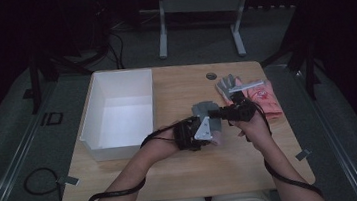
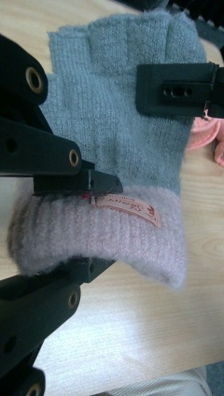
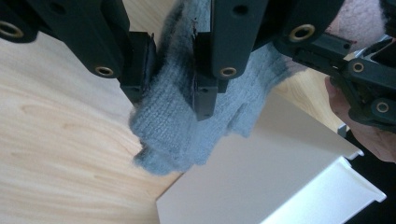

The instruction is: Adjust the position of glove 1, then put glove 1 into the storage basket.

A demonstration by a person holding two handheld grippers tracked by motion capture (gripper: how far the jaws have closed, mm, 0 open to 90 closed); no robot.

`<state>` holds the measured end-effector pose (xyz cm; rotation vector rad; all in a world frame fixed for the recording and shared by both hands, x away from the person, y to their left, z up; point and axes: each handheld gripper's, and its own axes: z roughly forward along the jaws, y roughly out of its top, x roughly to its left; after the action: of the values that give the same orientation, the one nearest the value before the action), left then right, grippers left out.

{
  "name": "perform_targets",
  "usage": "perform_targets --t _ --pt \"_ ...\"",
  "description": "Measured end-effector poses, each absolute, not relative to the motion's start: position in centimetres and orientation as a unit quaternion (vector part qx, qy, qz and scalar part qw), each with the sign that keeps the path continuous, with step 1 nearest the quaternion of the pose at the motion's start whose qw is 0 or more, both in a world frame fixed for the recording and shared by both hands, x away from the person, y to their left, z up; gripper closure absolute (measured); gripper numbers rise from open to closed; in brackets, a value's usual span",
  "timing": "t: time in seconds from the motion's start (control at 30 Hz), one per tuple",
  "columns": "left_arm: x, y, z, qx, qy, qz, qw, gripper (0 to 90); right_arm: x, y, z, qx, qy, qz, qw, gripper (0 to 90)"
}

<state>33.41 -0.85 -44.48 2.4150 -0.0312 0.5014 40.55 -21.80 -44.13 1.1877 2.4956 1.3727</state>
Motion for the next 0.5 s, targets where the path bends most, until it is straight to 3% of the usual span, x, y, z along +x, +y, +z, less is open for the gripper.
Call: perform_targets --t 0.5 --pt "33.9 2.8 -40.6 0.925 -0.019 0.204 0.320 68.3 41.2 -18.2 -40.5 0.361 0.808 0.464 0.032 73.7"
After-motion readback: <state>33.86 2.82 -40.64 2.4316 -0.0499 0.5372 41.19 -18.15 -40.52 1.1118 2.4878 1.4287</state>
